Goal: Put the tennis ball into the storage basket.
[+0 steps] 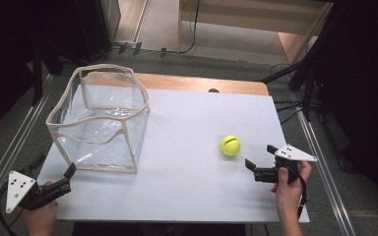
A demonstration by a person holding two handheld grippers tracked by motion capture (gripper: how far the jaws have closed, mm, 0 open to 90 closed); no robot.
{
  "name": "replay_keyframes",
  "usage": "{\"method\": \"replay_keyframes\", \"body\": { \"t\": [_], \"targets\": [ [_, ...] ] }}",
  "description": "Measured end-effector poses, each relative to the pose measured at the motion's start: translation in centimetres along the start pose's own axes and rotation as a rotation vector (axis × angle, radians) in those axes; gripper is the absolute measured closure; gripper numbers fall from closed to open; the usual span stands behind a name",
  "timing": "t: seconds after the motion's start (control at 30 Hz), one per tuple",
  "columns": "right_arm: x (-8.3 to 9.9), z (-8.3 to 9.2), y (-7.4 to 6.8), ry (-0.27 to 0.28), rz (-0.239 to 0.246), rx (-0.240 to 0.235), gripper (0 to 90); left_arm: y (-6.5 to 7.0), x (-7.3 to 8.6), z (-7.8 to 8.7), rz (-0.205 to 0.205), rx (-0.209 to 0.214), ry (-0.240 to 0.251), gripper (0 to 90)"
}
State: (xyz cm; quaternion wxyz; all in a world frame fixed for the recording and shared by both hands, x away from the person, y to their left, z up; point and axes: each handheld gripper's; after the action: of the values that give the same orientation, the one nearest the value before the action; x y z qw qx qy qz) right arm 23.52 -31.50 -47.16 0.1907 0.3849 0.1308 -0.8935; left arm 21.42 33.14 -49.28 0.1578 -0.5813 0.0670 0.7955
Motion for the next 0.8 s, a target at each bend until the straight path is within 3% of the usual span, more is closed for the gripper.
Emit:
{"method": "replay_keyframes", "body": {
  "t": [0.27, 0.5, 0.8],
  "targets": [
    [-2.2, -1.2, -0.6, -0.073, 0.055, -0.027, 0.0, 0.0, 0.0, -0.1, 0.000, -0.004, -0.002, 6.8],
    [-3.7, -1.9, -1.0, -0.117, 0.075, -0.033, 0.0, 0.1, 0.0, -0.1, 0.003, -0.002, -0.003, 6.8],
    [-5.8, -3.6, -1.2, -0.262, 0.102, -0.028, 0.0, 0.1, 0.0, -0.1, 0.002, -0.002, -0.004, 6.8]
  ]
}}
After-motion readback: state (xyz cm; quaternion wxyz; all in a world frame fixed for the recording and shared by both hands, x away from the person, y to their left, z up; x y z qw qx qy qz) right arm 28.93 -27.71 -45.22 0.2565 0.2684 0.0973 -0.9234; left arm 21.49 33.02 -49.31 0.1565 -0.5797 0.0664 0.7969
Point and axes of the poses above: each handheld gripper's, and its own axes: z roughly backward along the jaws, x roughly out of its underside, y roughly to its right, and after that the axes turned 11 degrees about -y, right-handed
